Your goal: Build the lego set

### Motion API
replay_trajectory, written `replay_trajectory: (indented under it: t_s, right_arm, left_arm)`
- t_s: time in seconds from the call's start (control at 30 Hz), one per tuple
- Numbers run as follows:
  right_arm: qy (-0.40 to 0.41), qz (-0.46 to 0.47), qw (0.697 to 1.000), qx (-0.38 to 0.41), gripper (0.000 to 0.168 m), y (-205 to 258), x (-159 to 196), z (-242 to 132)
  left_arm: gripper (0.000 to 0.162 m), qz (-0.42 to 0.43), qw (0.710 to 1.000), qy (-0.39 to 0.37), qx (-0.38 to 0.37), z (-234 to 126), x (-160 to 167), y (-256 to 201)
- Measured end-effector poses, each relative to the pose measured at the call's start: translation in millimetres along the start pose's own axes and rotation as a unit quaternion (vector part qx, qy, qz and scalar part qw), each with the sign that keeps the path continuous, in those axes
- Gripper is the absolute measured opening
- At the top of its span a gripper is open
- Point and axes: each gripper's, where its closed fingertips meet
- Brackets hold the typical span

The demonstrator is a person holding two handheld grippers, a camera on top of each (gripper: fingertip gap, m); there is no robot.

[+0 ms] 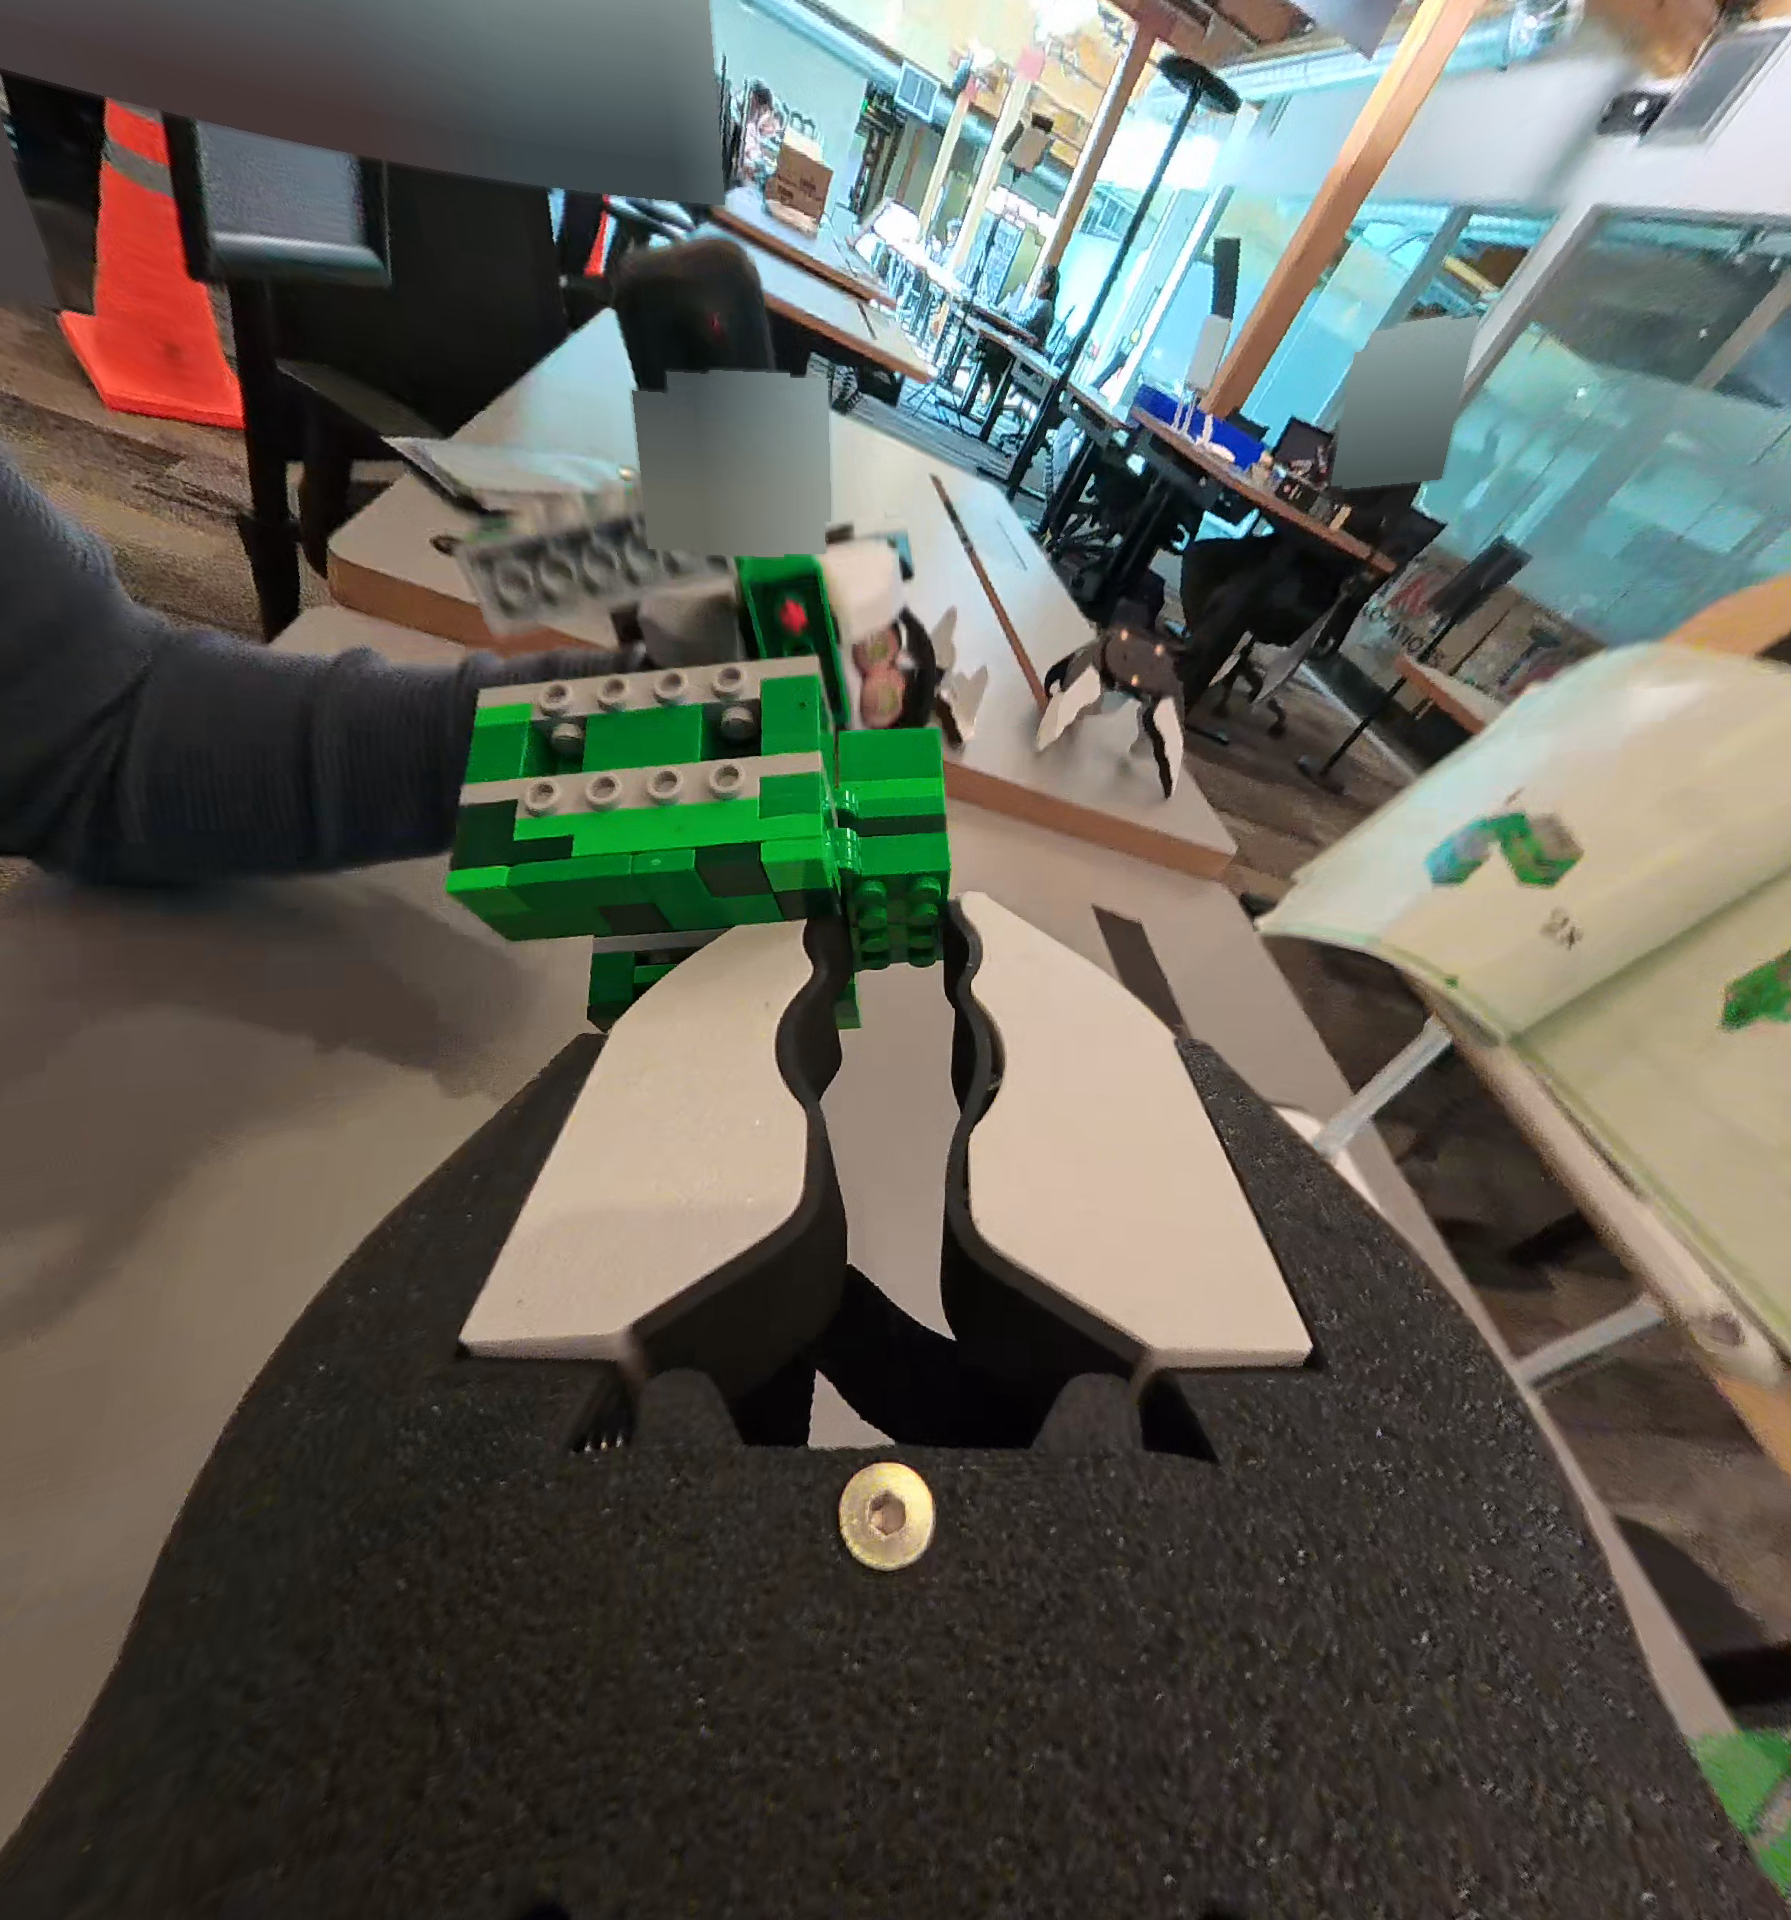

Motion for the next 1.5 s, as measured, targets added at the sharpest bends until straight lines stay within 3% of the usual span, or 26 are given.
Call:
replay_trajectory:
  t_s: [0.23, 0.87, 1.5]
  right_arm:
    - [0.009, -0.064, 0.998, -0.014, 0.017, 13, -28, 13]
    - [0.087, -0.195, 0.977, 0.004, 0.017, 38, -38, 13]
    - [0.114, -0.213, 0.970, -0.004, 0.017, 47, -36, 13]
  left_arm:
    - [0.016, 0.104, 0.994, 0.012, -0.014, 6, -17, -9]
    - [0.016, 0.242, 0.969, 0.040, 0.041, 12, -36, -47]
    - [0.016, 0.267, 0.960, 0.060, 0.055, 14, -38, -54]
Point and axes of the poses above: each gripper's, where its closed fingertips meet, z out along the fingers, x out of its underside, y = z × x across the jaws, and after that the axes turned 15 degrees about -x, right-handed
